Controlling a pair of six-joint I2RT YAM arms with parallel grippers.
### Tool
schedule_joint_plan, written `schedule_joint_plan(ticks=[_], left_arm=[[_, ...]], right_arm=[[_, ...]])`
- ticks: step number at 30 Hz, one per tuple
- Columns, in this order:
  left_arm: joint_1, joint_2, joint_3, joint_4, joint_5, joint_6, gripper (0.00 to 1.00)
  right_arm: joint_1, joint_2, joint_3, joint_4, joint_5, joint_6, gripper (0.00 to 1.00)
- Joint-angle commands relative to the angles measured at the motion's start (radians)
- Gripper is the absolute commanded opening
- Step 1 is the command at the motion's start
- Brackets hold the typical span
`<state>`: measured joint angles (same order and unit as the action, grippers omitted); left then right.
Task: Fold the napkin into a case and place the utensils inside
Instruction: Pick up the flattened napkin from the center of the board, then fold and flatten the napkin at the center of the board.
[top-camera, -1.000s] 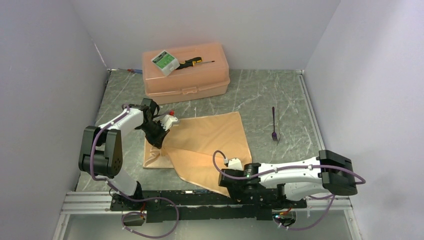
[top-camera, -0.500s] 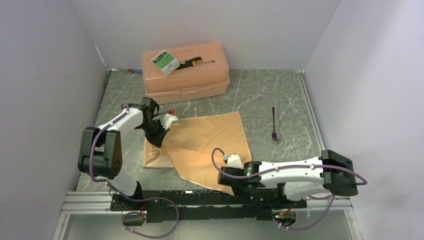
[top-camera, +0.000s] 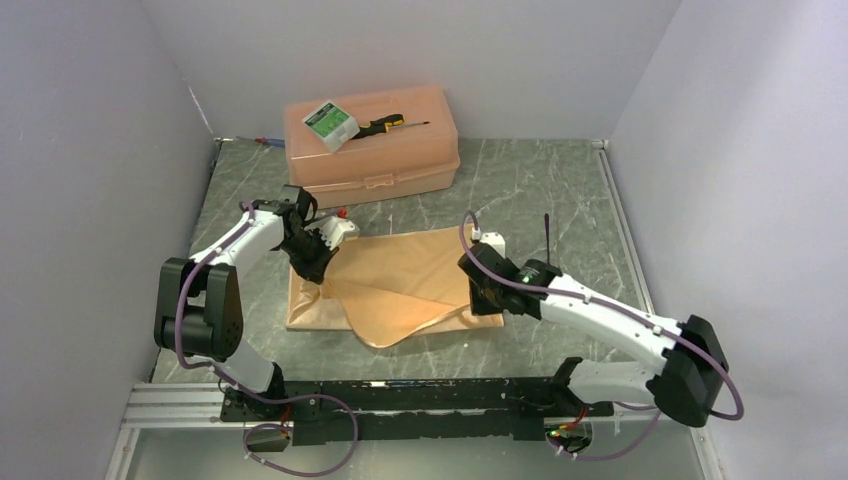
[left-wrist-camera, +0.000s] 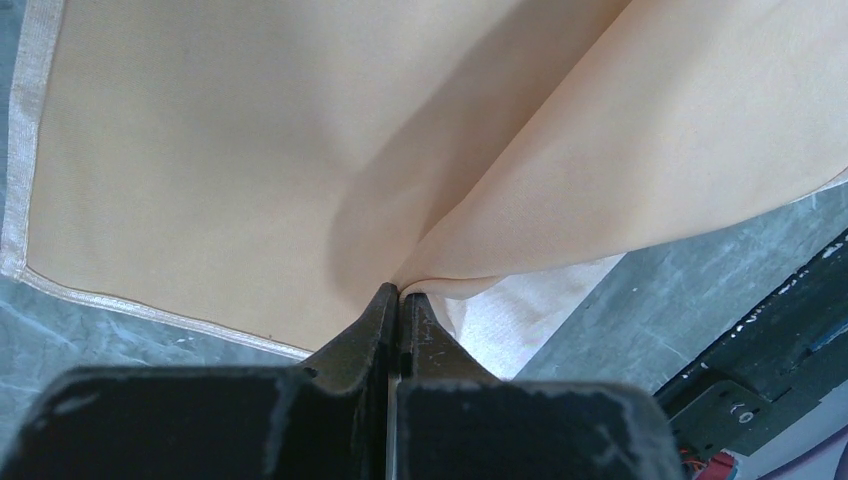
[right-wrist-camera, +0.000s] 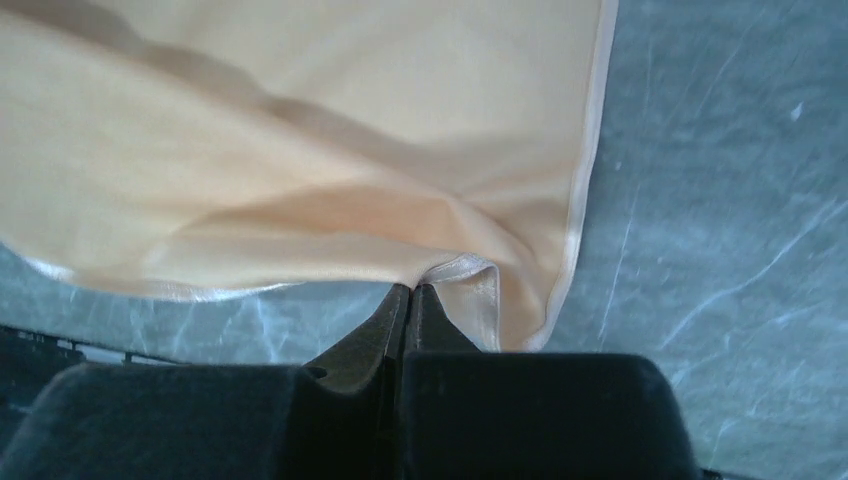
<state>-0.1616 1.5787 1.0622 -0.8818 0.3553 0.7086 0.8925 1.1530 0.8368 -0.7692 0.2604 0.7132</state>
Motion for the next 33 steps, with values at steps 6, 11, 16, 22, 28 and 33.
schedule_joint_plan(ticks=[6, 11, 16, 22, 28, 33], left_arm=[[0.015, -0.047, -0.016, 0.031, -0.066, -0.006, 0.09], [0.029, -0.060, -0.020, 0.045, -0.105, -0.012, 0.43], [0.048, -0.098, -0.010, 0.052, -0.115, -0.002, 0.66], [0.054, -0.127, -0.001, 0.004, -0.056, 0.040, 0.77], [0.042, -0.184, -0.099, 0.008, 0.038, 0.109, 0.75], [0.032, -0.123, -0.111, 0.072, 0.012, 0.102, 0.72]], right_arm=[[-0.232, 0.148, 0.135, 0.212, 0.005, -0.185, 0.00], [-0.295, 0.314, 0.204, 0.261, 0.006, -0.208, 0.00], [-0.331, 0.429, 0.262, 0.317, 0.025, -0.221, 0.00], [-0.383, 0.576, 0.369, 0.323, 0.052, -0.226, 0.00], [-0.402, 0.670, 0.422, 0.324, 0.077, -0.231, 0.00], [-0.411, 0.690, 0.434, 0.330, 0.082, -0.225, 0.00]])
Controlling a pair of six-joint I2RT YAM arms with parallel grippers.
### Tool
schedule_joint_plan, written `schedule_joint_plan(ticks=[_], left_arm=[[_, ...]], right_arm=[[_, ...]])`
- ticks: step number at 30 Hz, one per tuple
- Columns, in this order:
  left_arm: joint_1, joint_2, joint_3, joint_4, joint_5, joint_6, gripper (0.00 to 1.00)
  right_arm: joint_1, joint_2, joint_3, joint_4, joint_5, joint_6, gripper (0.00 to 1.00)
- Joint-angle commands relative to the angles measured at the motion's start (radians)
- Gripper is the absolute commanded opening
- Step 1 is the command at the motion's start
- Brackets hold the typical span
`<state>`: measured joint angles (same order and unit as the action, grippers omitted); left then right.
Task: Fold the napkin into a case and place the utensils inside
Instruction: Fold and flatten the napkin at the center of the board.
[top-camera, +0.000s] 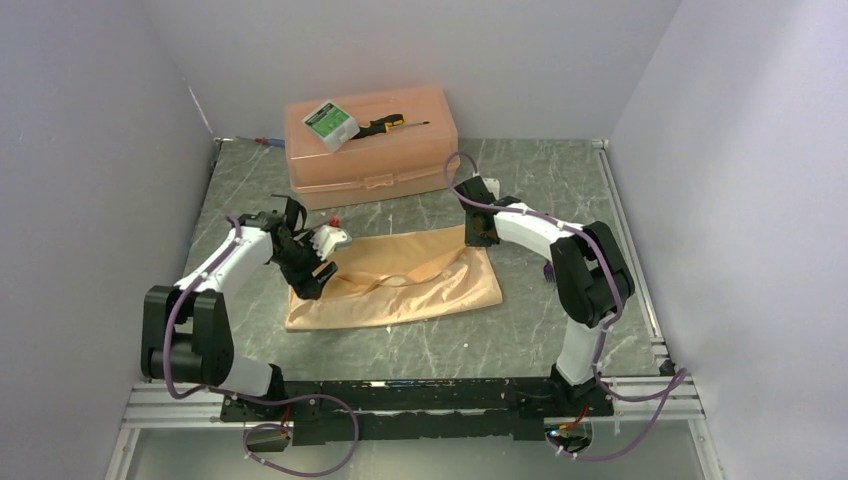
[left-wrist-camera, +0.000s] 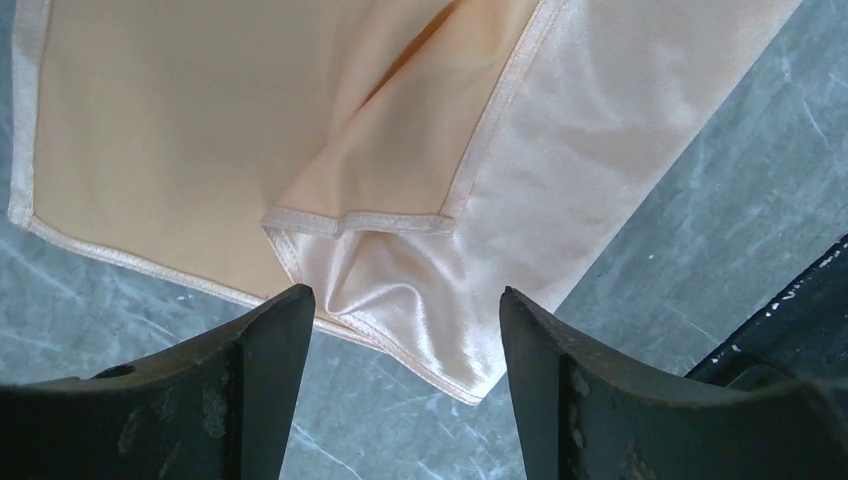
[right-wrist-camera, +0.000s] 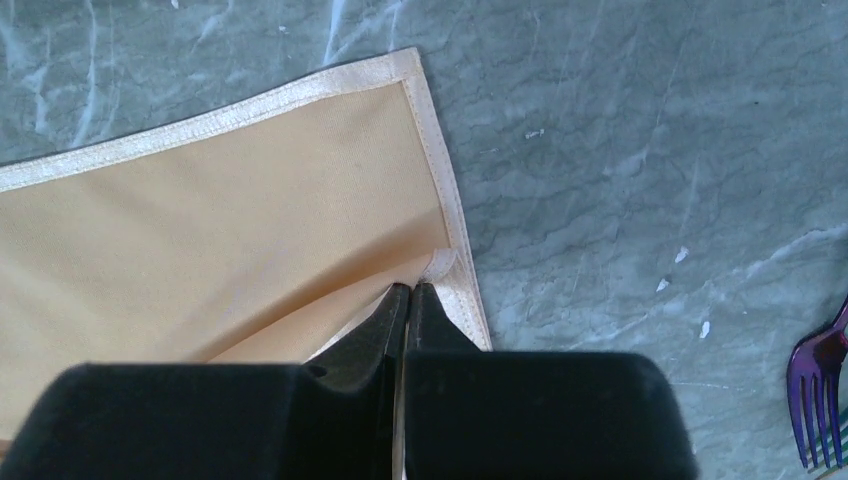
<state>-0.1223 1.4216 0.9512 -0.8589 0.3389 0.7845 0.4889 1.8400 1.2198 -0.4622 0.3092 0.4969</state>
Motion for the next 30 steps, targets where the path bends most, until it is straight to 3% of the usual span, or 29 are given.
schedule_joint_plan(ticks=[1, 5, 14, 25, 30], left_arm=[[-0.009, 0.049, -0.003, 0.069, 0.015, 0.025, 0.72], [-0.011, 0.077, -0.017, 0.171, -0.046, 0.055, 0.74], [-0.011, 0.065, -0.028, 0.132, 0.019, 0.264, 0.78], [-0.047, 0.089, -0.076, 0.181, 0.029, 0.350, 0.70], [-0.055, 0.118, -0.069, 0.191, 0.044, 0.320, 0.57]], right_arm=[[-0.008, 0.008, 0.056, 0.022, 0.035, -0.011, 0.00], [-0.010, 0.020, 0.071, 0.016, 0.048, -0.016, 0.00], [-0.045, 0.030, 0.086, 0.024, 0.030, -0.017, 0.00], [-0.047, 0.077, 0.133, 0.007, 0.012, -0.015, 0.00], [-0.046, 0.070, 0.113, 0.010, 0.012, -0.010, 0.00]])
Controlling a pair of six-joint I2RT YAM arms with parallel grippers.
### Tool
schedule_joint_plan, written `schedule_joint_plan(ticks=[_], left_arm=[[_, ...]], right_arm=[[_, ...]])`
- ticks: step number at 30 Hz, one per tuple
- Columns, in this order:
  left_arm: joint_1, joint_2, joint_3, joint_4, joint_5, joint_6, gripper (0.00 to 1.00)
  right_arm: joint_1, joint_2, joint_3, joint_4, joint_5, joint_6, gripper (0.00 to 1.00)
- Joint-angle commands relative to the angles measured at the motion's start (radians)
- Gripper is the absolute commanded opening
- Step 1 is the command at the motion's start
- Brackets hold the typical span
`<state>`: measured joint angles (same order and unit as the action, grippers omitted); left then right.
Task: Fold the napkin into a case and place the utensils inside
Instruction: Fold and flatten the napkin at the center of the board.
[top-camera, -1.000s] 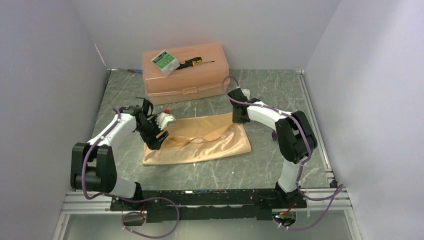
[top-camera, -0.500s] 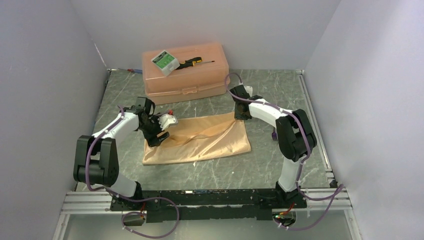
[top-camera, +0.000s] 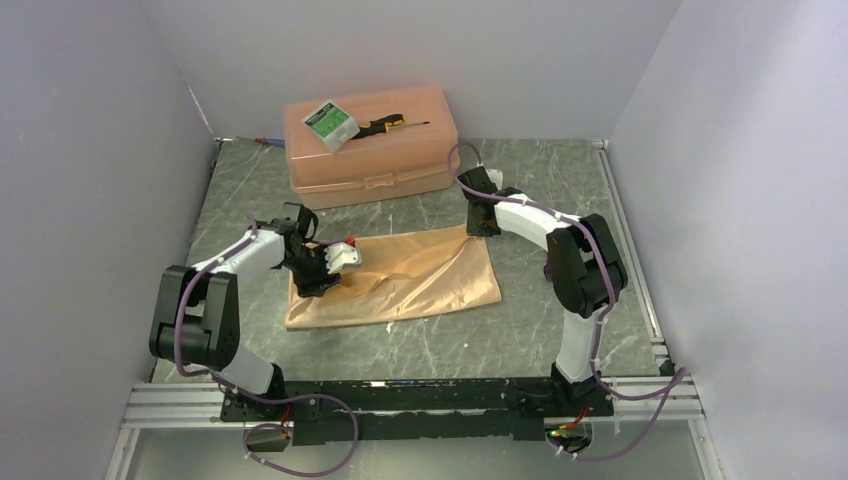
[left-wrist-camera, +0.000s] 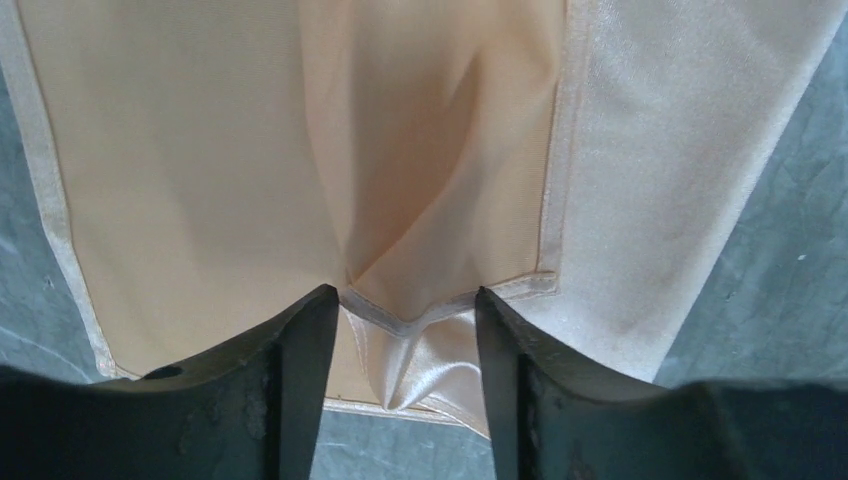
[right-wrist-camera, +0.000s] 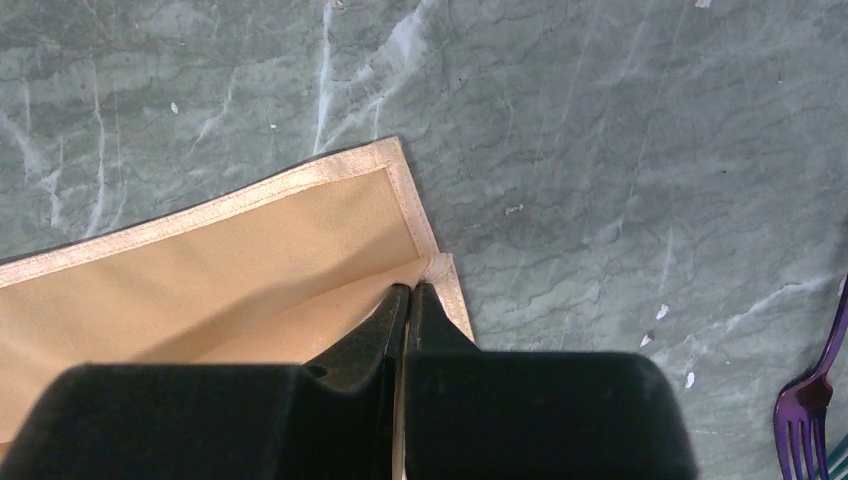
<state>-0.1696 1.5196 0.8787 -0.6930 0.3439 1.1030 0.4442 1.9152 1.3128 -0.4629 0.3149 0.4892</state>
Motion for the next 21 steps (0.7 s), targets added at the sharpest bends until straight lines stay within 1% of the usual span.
schedule_joint_plan(ticks=[1, 3, 4, 5, 6, 7, 8, 10, 13, 15, 18, 21], left_arm=[[-0.011, 0.018, -0.005, 0.032, 0.037, 0.001, 0.54], [-0.013, 0.015, -0.019, 0.056, 0.025, -0.004, 0.50], [-0.013, 0.013, -0.026, 0.072, 0.015, -0.014, 0.45], [-0.014, 0.014, -0.029, 0.095, -0.006, -0.031, 0.31], [-0.014, 0.015, -0.028, 0.113, -0.025, -0.053, 0.23], [-0.014, 0.018, -0.018, 0.114, -0.036, -0.078, 0.08], [-0.010, 0.021, -0.003, 0.099, -0.042, -0.109, 0.03], [0.010, 0.031, 0.053, 0.028, -0.017, -0.147, 0.03], [0.060, 0.068, 0.160, -0.150, 0.076, -0.216, 0.03], [0.091, 0.090, 0.216, -0.283, 0.153, -0.237, 0.03], [0.129, 0.098, 0.235, -0.431, 0.246, -0.232, 0.03], [0.140, 0.091, 0.212, -0.488, 0.270, -0.231, 0.03]], right_arm=[[-0.002, -0.007, 0.019, 0.012, 0.006, -0.003, 0.00], [-0.001, -0.010, 0.015, 0.013, 0.005, -0.001, 0.00], [-0.001, -0.011, 0.015, 0.013, 0.002, 0.000, 0.00], [-0.002, -0.012, 0.014, 0.013, 0.000, 0.001, 0.00], [-0.001, -0.014, 0.014, 0.012, 0.000, -0.001, 0.00], [-0.002, -0.017, 0.012, 0.011, -0.001, -0.001, 0.00], [-0.001, -0.022, 0.008, 0.010, -0.001, -0.004, 0.00], [-0.001, -0.034, 0.000, 0.005, 0.002, -0.008, 0.00], [-0.001, -0.060, -0.027, -0.007, 0.016, -0.010, 0.00], [-0.001, -0.081, -0.049, -0.013, 0.024, -0.011, 0.00], [-0.001, -0.117, -0.082, -0.019, 0.031, -0.005, 0.00], [-0.001, -0.149, -0.105, -0.024, 0.018, 0.004, 0.00]])
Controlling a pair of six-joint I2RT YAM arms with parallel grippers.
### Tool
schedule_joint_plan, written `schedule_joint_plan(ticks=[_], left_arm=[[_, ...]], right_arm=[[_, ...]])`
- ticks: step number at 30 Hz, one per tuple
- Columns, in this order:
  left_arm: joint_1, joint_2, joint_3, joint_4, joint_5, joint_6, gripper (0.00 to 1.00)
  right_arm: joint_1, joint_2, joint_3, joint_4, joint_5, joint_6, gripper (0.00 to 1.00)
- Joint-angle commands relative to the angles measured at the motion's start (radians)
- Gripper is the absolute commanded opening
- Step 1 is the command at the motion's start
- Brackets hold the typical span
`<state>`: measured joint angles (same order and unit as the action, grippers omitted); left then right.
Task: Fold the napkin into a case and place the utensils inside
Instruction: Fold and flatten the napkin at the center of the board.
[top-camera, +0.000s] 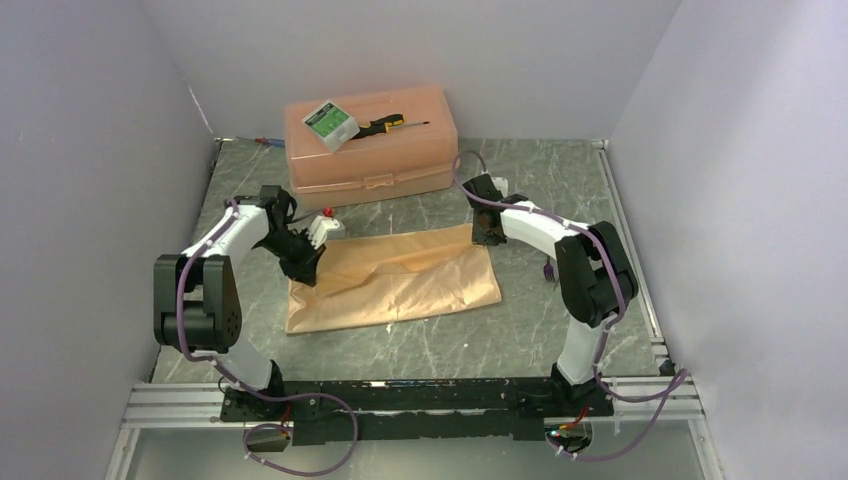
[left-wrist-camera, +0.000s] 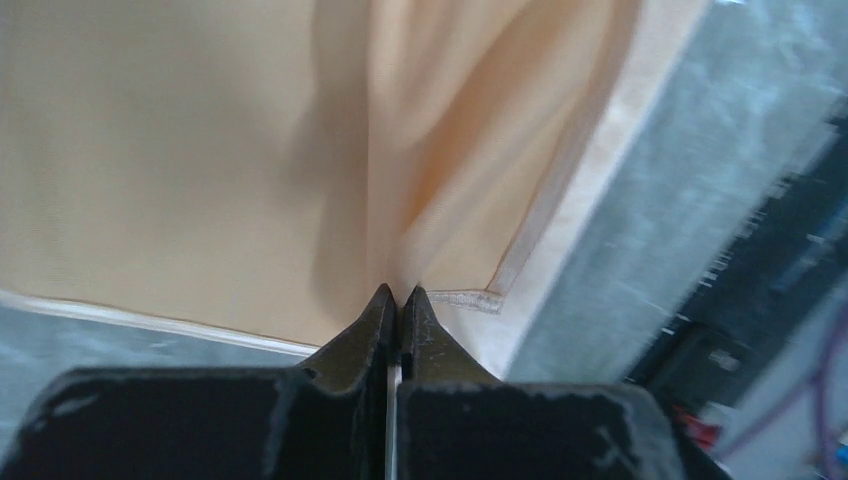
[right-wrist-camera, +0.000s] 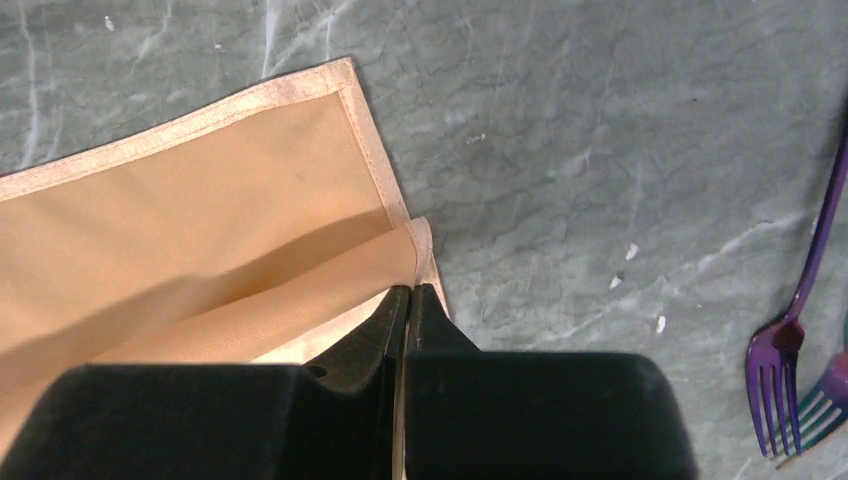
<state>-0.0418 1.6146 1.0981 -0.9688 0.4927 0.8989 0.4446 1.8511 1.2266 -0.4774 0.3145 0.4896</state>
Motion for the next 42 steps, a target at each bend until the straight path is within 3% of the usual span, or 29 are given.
schedule_joint_plan(ticks=[1, 6, 10, 11, 15, 18, 22, 25, 29, 37, 42], left_arm=[[0.015, -0.003, -0.017, -0.217, 0.123, -0.030, 0.03], [0.033, 0.053, -0.033, -0.174, 0.092, -0.129, 0.03], [0.091, 0.068, -0.032, -0.111, 0.109, -0.212, 0.03], [0.100, 0.070, -0.033, -0.096, 0.107, -0.223, 0.03], [0.138, 0.087, -0.031, -0.032, 0.096, -0.268, 0.04], [0.159, 0.122, -0.019, 0.011, 0.088, -0.312, 0.13], [0.183, 0.149, 0.006, 0.025, 0.121, -0.348, 0.19], [0.194, 0.151, 0.014, 0.050, 0.117, -0.389, 0.21], [0.231, 0.160, 0.037, 0.074, 0.114, -0.456, 0.26], [0.243, 0.169, 0.091, 0.059, 0.083, -0.502, 0.60], [0.245, 0.097, 0.130, -0.024, 0.140, -0.342, 0.78]], right_arm=[[-0.002, -0.090, -0.021, -0.010, 0.017, 0.007, 0.00], [-0.002, -0.066, 0.026, -0.008, 0.009, 0.003, 0.00], [-0.004, -0.010, 0.117, -0.021, -0.011, -0.005, 0.10], [-0.006, 0.007, 0.150, -0.030, -0.015, -0.003, 0.15], [-0.014, 0.067, 0.215, -0.062, -0.006, 0.019, 0.54], [-0.021, 0.060, 0.207, -0.058, 0.032, 0.044, 0.69], [-0.021, -0.057, 0.072, 0.006, 0.092, 0.085, 0.66], [-0.008, -0.187, -0.114, 0.085, 0.064, 0.113, 0.60], [0.047, -0.262, -0.251, 0.073, 0.040, 0.149, 0.60], [0.116, -0.364, -0.428, 0.076, 0.008, 0.223, 0.56], [0.115, -0.394, -0.466, 0.079, -0.013, 0.233, 0.50]])
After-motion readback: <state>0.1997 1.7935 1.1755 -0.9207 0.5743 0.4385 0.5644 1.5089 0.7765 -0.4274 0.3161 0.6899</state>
